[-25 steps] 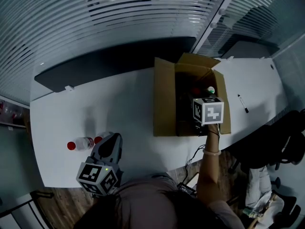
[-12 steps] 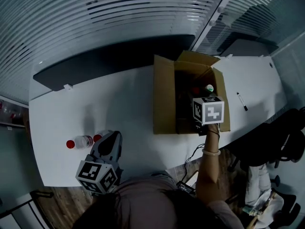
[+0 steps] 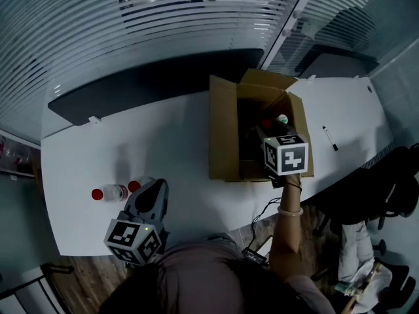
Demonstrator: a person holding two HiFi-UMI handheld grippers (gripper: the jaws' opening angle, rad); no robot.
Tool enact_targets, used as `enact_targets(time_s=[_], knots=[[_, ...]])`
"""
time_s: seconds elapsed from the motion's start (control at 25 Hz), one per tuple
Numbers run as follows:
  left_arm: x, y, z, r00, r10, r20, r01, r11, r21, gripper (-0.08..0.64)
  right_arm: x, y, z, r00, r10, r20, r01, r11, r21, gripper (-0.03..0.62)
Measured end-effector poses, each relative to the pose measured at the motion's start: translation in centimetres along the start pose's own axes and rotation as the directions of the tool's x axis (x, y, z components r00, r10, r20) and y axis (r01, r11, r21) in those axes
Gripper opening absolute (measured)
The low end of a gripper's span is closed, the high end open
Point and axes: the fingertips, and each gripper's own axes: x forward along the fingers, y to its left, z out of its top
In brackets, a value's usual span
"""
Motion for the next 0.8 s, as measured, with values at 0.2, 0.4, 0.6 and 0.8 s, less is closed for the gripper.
enact_targets(time_s=[0.2,0.4,0.6,0.8], knots=[[-0.5,-1.0,0.7,1.000,-0.017,0.014,0.017,1.000,0.020,0.009,-2.6,0.3,1.6,0.998,-0.009,0.060,0.010,1.000,-0.017,0.175],[-0.9,-2.1,0.8,0.999,-0.032,0.021,0.032,0.999,0.032,0.009,-5.4,0.6,3.8,0.990,-0.010,0.138,0.014,1.000,-0.028,0.175],[-1.5,-2.3,0.6,0.999,-0.036,0.029,0.035,0.999,0.035,0.009,-8.0,1.0,5.5,0.979,-0.018,0.202,0.028,0.998,-0.049,0.173],[-1.9,-2.9,0.2,0.998,-0.054,0.029,0.052,0.997,0.048,0.009,-11.3,1.1,7.5,0.958,-0.031,0.286,0.047,0.998,-0.050,0.173]])
